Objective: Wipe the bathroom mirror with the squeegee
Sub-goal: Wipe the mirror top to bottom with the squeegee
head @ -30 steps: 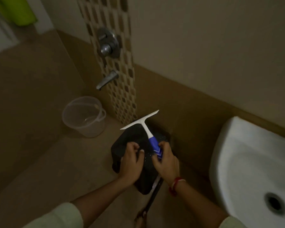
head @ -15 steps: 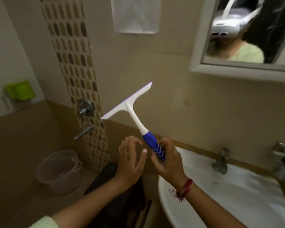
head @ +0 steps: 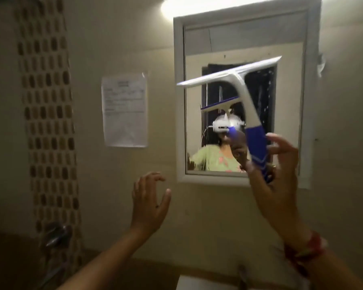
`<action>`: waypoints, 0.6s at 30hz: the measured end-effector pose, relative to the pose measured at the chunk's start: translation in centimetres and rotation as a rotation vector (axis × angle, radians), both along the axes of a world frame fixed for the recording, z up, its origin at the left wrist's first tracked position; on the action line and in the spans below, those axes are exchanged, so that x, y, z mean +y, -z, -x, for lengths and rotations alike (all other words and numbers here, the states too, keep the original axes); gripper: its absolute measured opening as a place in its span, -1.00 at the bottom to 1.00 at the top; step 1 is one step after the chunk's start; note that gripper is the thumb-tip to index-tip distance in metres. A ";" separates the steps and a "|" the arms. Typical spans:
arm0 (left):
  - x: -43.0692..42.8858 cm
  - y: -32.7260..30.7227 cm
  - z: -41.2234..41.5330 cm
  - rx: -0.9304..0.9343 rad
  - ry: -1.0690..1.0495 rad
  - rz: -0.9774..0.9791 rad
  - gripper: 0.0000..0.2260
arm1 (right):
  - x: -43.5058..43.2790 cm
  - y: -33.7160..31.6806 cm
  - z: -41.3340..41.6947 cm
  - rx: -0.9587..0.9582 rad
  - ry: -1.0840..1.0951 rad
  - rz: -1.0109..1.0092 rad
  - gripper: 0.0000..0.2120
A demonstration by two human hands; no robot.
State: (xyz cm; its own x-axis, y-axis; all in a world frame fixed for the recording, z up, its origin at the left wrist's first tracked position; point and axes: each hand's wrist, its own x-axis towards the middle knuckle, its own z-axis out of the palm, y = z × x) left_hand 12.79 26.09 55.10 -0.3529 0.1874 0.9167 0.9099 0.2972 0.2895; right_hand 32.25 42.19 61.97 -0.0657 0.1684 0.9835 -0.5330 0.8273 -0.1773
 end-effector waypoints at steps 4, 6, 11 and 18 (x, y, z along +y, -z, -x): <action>2.6 -6.1 2.9 0.062 -0.023 -0.027 -0.66 | 1.9 -6.4 -0.7 0.049 0.129 -0.032 -0.55; 4.1 -9.0 4.5 0.107 -0.020 -0.023 -0.66 | 2.6 -8.9 -0.2 0.028 0.155 -0.014 -0.56; 7.3 -15.5 8.2 0.257 -0.050 -0.025 -0.72 | 3.3 -12.7 3.6 0.009 0.213 0.019 -0.59; 11.4 -21.6 11.3 0.246 0.052 -0.103 -0.55 | 2.4 -12.7 10.2 0.058 0.116 0.122 -0.63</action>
State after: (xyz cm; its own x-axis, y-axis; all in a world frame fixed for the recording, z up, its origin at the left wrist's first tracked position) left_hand 1.46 37.50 76.72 -0.1095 0.1009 0.9889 0.9698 0.2289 0.0840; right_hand 22.09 44.60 74.65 0.0176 0.2900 0.9569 -0.4472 0.8582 -0.2519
